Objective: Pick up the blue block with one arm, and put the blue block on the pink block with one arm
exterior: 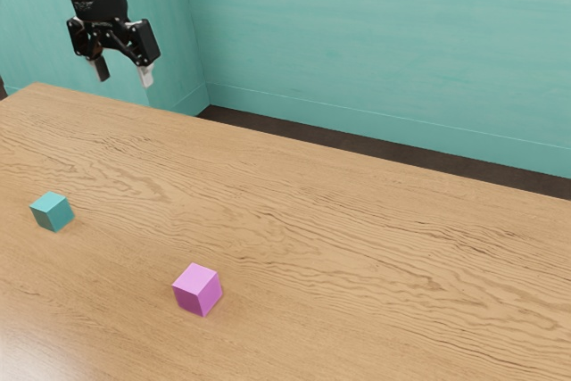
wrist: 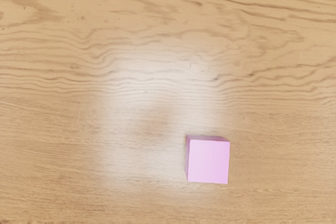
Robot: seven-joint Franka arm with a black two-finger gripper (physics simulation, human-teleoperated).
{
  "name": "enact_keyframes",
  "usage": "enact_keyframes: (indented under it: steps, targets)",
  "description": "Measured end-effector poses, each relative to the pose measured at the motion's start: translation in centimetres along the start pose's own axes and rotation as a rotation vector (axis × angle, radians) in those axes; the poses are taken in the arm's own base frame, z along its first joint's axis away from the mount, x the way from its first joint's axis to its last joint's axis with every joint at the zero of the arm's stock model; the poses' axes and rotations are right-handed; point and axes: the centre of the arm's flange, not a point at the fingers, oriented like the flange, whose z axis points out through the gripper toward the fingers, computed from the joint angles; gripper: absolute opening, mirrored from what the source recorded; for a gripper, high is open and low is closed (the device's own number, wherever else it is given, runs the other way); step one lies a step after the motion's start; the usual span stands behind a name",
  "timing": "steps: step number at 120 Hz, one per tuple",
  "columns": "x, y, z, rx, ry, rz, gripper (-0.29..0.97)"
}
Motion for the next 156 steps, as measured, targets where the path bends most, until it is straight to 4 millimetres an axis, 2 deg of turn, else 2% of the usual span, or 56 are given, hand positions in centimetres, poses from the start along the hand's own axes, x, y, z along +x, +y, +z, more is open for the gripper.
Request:
enact_keyframes:
  steps: [18,22,29,34,38,42,47,51,54,59,65,76,88,100,117,130,143,156]
  targets:
    - [0.0,-0.3,0.0,0.002,-0.004,-0.005,0.68]
    - [-0.3,-0.1,-2.5,0.023,0.035,0.0,0.68]
    - [-2.7,1.4,-10.3,0.082,0.156,0.025,0.68]
    - [-3.9,3.9,-12.5,0.109,0.182,0.071,0.68]
    - [-3.4,6.0,-11.9,0.12,0.154,0.115,0.68]
    - [-2.3,8.1,-10.4,0.125,0.111,0.158,0.68]
    - [0.2,10.6,-6.9,0.133,0.038,0.209,0.68]
    - [2.4,10.9,-3.9,0.138,-0.017,0.218,0.68]
    - [4.4,9.2,-1.5,0.137,-0.06,0.194,0.67]
    - [7.3,4.8,2.1,0.128,-0.111,0.135,0.68]
    - [9.4,1.2,5.9,0.124,-0.152,0.098,0.68]
    - [10.9,-3.2,12.2,0.134,-0.208,0.074,0.68]
    - [11.7,-7.9,16.4,0.141,-0.206,0.046,0.68]
    - [11.2,-12.8,20.9,0.119,-0.217,-0.002,0.68]
    - [10.2,-21.3,25.7,0.076,-0.202,-0.073,0.68]
    - [9.2,-26.3,28.9,0.055,-0.19,-0.09,0.68]
    - [8.3,-29.2,31.0,0.053,-0.171,-0.065,0.68]
    - [6.9,-30.3,33.3,0.064,-0.171,-0.014,0.68]
